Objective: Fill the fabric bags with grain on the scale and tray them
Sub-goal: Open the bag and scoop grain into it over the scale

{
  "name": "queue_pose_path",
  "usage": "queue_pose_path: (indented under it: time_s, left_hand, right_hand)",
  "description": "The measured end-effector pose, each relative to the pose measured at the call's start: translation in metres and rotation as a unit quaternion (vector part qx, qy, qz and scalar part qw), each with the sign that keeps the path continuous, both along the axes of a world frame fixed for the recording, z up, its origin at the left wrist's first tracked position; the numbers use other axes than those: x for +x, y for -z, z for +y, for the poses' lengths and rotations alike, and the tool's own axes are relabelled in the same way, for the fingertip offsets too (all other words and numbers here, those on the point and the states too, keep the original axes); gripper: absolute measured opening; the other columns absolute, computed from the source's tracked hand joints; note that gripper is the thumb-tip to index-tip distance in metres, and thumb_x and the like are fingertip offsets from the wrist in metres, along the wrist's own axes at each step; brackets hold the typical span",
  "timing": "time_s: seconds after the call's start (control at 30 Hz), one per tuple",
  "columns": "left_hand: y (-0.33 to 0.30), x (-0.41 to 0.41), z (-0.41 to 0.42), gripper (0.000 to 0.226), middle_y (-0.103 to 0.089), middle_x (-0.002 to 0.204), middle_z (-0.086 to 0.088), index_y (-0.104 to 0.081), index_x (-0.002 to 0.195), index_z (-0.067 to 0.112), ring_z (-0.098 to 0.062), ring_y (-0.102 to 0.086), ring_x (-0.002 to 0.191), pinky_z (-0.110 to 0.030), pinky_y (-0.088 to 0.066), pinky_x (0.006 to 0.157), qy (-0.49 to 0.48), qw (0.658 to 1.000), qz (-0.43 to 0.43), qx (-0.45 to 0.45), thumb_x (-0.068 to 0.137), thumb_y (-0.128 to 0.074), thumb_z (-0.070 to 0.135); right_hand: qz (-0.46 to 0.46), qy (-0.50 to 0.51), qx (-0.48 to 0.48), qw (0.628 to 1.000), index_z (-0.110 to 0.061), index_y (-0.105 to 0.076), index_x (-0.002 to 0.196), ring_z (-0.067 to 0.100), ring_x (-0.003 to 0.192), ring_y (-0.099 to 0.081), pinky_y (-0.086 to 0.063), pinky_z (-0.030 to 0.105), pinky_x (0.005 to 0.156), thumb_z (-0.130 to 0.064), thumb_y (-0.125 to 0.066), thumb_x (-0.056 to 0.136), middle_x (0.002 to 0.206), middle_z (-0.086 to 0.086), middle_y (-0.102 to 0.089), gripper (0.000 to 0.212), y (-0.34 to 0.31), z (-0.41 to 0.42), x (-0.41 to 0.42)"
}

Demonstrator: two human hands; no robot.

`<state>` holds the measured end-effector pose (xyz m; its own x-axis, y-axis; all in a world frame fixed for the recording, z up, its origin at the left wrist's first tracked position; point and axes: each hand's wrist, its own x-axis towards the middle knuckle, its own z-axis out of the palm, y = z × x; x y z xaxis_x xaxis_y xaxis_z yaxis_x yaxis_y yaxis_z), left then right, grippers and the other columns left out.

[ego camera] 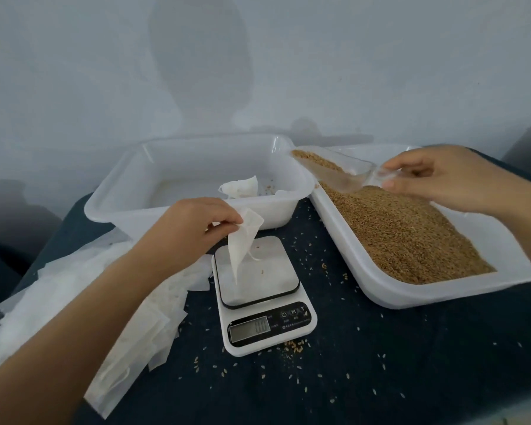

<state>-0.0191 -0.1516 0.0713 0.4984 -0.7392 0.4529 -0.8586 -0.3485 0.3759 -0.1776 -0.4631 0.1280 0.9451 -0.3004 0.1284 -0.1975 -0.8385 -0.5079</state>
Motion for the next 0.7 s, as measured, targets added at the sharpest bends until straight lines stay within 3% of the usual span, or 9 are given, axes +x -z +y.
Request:
queue_pose_path:
  time_s: [0.1,0.27,0.33,0.43,0.6,0.7]
  left_hand:
    - [-0.002,0.005,0.004,0.011,-0.062,0.084,0.017,-0.074,0.089,0.012,0.022,-0.048,0.077,0.002,-0.034,0.072,0.013,0.999,-0.015,0.030,0.081,-0.069,0.006]
    - [-0.005,0.011,0.006,0.015,-0.067,0.093,0.011,-0.074,0.094,0.014,0.006,-0.053,0.080,0.003,-0.034,0.075,0.027,0.996,-0.024,0.079,0.083,-0.067,0.008]
    - [-0.006,0.011,0.006,0.016,-0.069,0.098,0.007,-0.074,0.097,0.014,0.003,-0.054,0.084,0.005,-0.031,0.077,0.028,0.994,-0.031,0.097,0.084,-0.066,0.009]
    - [-0.006,0.010,0.004,0.017,-0.070,0.101,0.004,-0.074,0.099,0.013,-0.001,-0.054,0.088,0.005,-0.029,0.080,0.038,0.993,-0.029,0.112,0.085,-0.065,0.010]
    - [-0.004,0.002,-0.001,0.017,-0.069,0.105,0.004,-0.073,0.101,0.013,-0.009,-0.060,0.096,-0.003,-0.033,0.085,0.053,0.991,-0.021,0.120,0.086,-0.064,0.011]
    - [-0.003,-0.003,-0.005,0.017,-0.069,0.105,0.004,-0.073,0.100,0.013,-0.009,-0.060,0.097,-0.001,-0.030,0.086,0.065,0.991,-0.021,0.114,0.086,-0.065,0.012]
  right_hand:
    - [0.006,-0.071,0.055,0.996,-0.043,-0.063,0.104,0.003,0.066,-0.067,-0.050,0.013,0.059,-0.058,-0.060,0.063,0.085,-0.018,-0.071,0.044,0.000,0.016,-0.002]
    - [0.048,-0.157,0.062,0.984,-0.041,-0.067,0.103,-0.001,0.076,-0.067,-0.049,0.008,0.066,-0.058,-0.060,0.067,0.092,-0.022,-0.070,0.041,0.015,0.031,0.003]
    - [0.068,-0.164,0.046,0.983,-0.042,-0.068,0.106,-0.004,0.090,-0.065,-0.053,0.015,0.077,-0.051,-0.064,0.075,0.100,-0.023,-0.069,0.032,0.018,0.034,0.005]
    - [0.097,-0.170,0.004,0.981,-0.045,-0.067,0.106,-0.005,0.093,-0.063,-0.051,0.029,0.089,-0.043,-0.066,0.082,0.100,-0.024,-0.069,0.025,0.020,0.035,0.007]
    - [0.127,-0.181,-0.033,0.975,-0.045,-0.066,0.109,-0.006,0.096,-0.062,-0.051,0.034,0.092,-0.047,-0.064,0.080,0.103,-0.029,-0.066,0.029,0.009,0.037,0.007]
    - [0.149,-0.186,-0.067,0.969,-0.044,-0.067,0.108,0.001,0.094,-0.064,-0.052,0.041,0.090,-0.051,-0.062,0.079,0.102,-0.022,-0.068,0.030,-0.001,0.038,0.009]
